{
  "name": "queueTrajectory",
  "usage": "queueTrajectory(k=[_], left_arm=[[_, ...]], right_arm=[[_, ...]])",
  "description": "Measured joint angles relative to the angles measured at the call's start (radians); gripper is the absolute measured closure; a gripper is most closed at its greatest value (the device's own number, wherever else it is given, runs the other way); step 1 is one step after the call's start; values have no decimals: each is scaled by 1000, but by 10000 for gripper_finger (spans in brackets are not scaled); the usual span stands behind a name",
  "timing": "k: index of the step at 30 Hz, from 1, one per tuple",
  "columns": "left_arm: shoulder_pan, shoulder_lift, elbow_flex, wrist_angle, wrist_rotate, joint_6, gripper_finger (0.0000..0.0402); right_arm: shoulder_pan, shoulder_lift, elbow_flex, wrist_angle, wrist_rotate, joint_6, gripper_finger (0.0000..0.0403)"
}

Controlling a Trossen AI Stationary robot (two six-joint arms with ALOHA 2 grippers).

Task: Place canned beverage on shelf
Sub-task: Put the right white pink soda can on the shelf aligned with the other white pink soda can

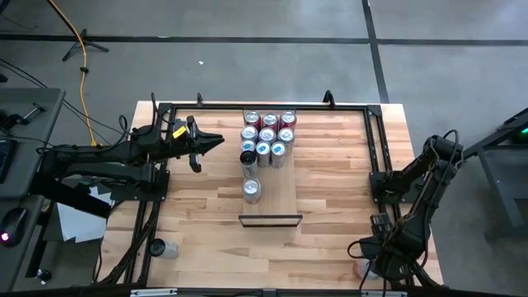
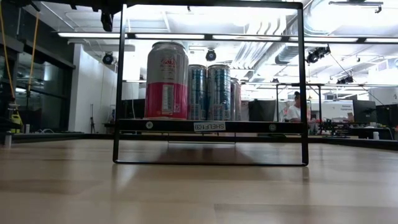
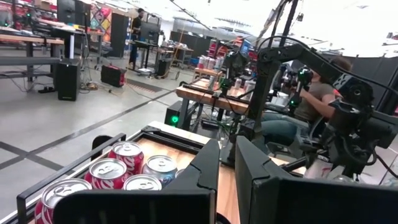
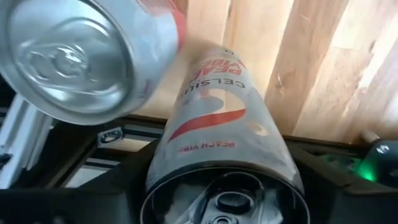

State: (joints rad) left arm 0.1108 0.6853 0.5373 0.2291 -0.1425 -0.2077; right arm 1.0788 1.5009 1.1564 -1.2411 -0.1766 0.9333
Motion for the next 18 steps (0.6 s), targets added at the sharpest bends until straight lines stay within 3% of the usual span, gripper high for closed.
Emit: queueTrajectory(k=[2,9,18], left_arm=[[0,0,0,0,0,0,401],[0,0,0,0,-2,1,401],[0,0,0,0,-2,2,401]], right_arm=[[-14,1,10,-28,-4,-5,161],[-145,1,120,-154,54,-150,162],[-530,0,319,-319,99,-365,162]])
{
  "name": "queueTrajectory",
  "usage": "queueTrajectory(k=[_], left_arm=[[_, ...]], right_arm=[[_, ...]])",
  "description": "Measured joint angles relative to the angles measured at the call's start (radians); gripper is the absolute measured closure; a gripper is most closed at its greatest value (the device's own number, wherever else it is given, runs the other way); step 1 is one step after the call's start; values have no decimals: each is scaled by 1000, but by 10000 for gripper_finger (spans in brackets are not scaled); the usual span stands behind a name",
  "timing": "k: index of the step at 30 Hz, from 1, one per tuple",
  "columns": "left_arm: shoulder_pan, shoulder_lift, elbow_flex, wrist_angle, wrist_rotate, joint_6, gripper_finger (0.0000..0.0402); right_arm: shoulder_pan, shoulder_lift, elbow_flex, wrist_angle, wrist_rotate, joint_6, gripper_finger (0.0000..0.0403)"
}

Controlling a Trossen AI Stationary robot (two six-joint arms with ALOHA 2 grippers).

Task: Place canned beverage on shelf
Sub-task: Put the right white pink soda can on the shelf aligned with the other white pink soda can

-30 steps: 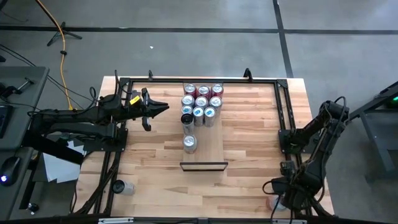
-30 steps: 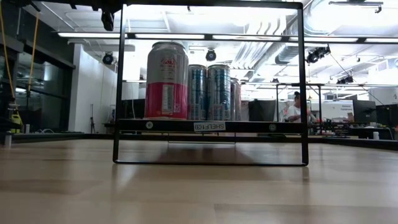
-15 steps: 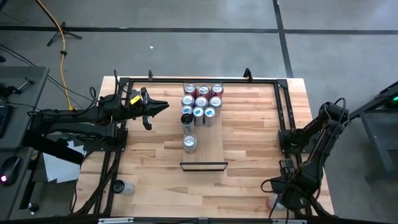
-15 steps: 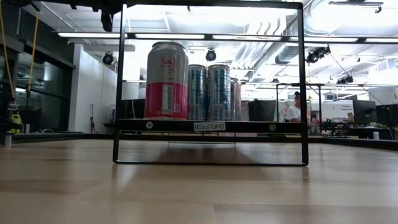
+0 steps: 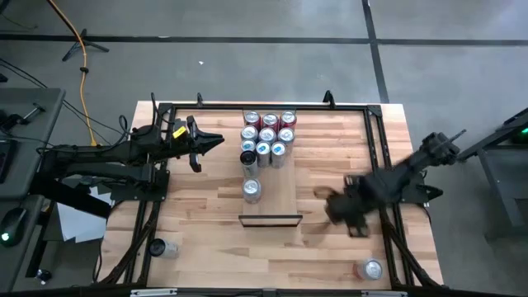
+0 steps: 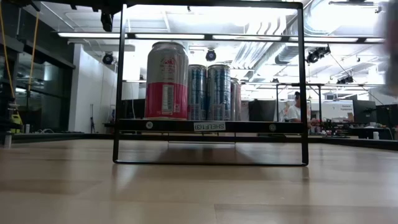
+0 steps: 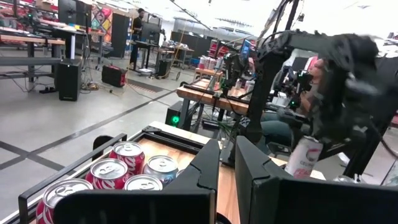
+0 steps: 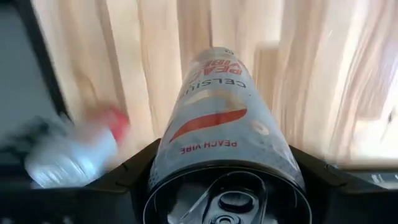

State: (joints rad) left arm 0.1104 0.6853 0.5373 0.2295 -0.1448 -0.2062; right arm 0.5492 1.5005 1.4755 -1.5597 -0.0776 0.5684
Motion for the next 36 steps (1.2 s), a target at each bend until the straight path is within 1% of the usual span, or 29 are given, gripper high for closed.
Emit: queueTrajectory(k=[4,7,9,12,14,17,19,22,27,32,36], left_arm=[[0,0,0,0,0,0,401],[0,0,0,0,0,1,401],[0,0,0,0,0,8,401],[0,0,0,0,0,17,401],[0,0,0,0,0,14,401],[0,0,0,1,0,10,401],[0,0,0,0,0,10,401],[0,0,0,1,0,9,401],[0,0,0,1,0,9,401],[0,0,0,1,0,9,401],[0,0,0,1,0,-2,401]], right_arm=[[-214,27,128,4,-7,-38,162],[-350,106,248,-22,-30,-59,162],[-412,184,340,-14,-61,-65,162],[-455,323,493,-9,-118,-100,162],[-466,409,605,-11,-130,-148,162],[-469,501,735,-6,-80,-177,162],[-473,544,781,-9,-64,-184,162],[-481,565,784,-11,-26,-182,162],[-497,554,728,-14,16,-181,162],[-506,503,670,-12,48,-204,162],[-523,443,587,-12,50,-196,162]])
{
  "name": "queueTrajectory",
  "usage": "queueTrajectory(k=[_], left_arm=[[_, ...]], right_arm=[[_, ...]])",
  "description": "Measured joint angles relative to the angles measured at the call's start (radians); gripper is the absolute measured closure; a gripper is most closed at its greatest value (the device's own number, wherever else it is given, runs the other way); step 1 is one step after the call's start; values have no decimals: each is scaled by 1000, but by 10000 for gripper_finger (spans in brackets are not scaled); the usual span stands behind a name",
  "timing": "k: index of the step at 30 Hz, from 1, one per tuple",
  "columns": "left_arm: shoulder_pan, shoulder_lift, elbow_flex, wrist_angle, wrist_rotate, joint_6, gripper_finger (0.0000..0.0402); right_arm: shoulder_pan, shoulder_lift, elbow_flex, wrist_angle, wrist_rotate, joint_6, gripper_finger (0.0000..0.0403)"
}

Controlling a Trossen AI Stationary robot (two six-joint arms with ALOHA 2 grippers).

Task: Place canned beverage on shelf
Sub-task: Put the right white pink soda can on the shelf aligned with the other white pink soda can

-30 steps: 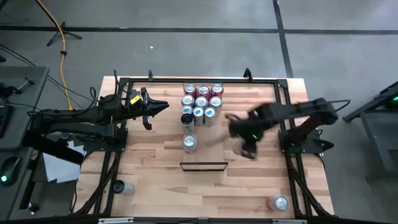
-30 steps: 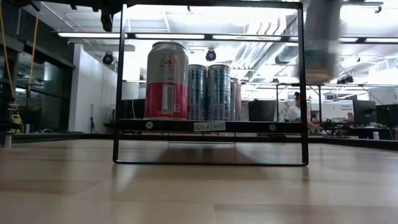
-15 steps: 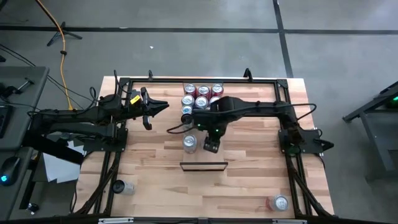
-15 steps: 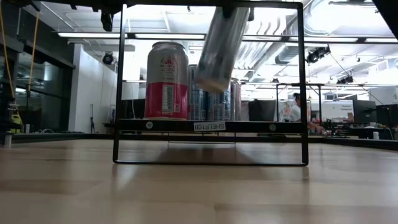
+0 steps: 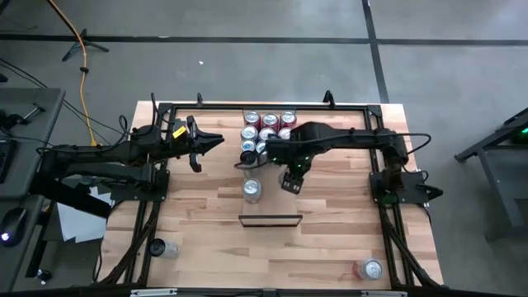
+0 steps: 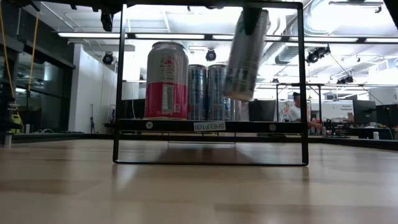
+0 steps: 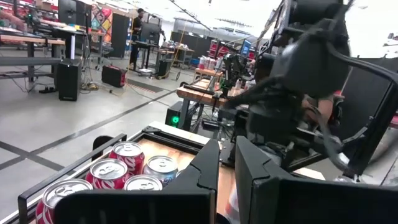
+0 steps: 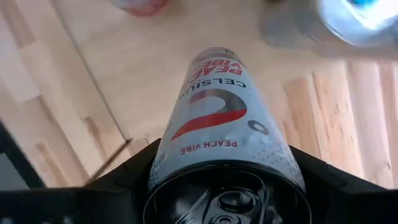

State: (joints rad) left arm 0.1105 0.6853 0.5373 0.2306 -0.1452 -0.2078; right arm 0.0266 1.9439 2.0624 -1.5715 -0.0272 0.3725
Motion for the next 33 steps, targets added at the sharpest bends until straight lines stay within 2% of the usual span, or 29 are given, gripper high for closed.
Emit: queueTrajectory(k=[3,8,18,30,33], left_arm=[[0,0,0,0,0,0,401],[0,0,0,3,-21,-2,402],[0,0,1,8,-49,-25,401],[0,0,1,29,-49,-26,402],[0,0,1,29,-49,-26,401]], right_arm=[[-14,-48,-69,-2,1,27,162],[-19,-53,-124,1,-15,27,162],[-32,-43,-130,3,-6,36,162],[-42,38,-129,10,-35,30,162],[-39,44,-128,14,-36,30,150]])
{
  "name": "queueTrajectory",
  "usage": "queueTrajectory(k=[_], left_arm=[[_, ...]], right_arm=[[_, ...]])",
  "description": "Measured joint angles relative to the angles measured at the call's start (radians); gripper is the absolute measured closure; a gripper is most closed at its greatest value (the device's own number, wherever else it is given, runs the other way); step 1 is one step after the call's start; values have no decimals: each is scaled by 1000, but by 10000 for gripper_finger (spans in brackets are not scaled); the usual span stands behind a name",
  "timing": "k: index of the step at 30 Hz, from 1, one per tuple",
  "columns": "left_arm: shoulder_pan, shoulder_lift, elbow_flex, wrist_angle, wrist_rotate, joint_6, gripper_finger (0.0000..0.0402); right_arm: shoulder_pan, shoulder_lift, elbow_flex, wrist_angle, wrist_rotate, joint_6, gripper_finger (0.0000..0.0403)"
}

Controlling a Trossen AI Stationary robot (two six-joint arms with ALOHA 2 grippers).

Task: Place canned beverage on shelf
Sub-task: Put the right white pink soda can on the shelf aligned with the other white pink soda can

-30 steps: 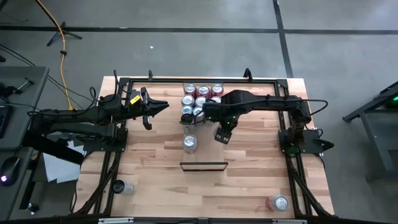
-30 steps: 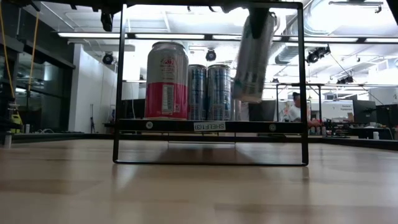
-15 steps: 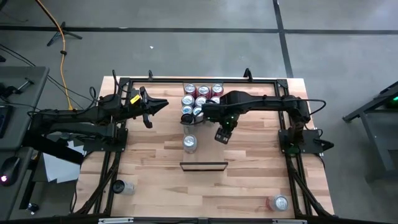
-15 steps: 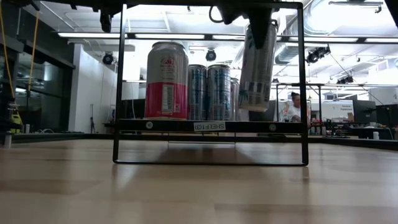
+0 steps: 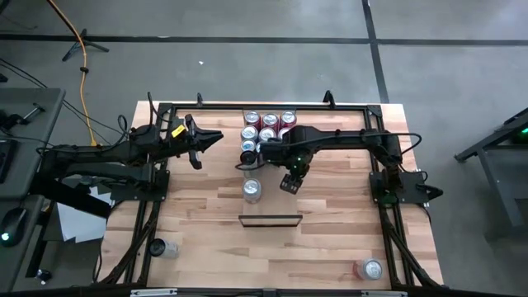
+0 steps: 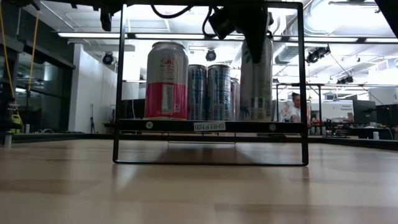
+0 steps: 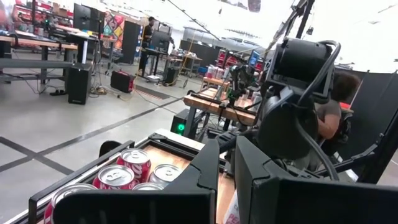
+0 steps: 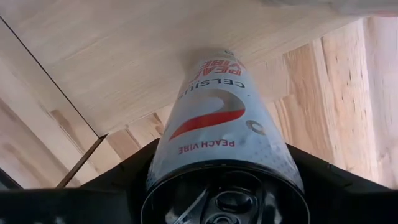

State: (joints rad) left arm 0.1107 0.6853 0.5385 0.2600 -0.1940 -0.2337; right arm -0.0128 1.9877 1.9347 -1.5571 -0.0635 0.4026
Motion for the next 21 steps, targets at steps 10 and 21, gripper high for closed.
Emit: queueTrajectory(k=[10,21], left_arm=[[0,0,0,0,0,0,401],[0,0,0,-1,0,1,401]], right_arm=[[0,4,0,87,-14,-5,109],[-10,-8,0,94,-19,-130,105]])
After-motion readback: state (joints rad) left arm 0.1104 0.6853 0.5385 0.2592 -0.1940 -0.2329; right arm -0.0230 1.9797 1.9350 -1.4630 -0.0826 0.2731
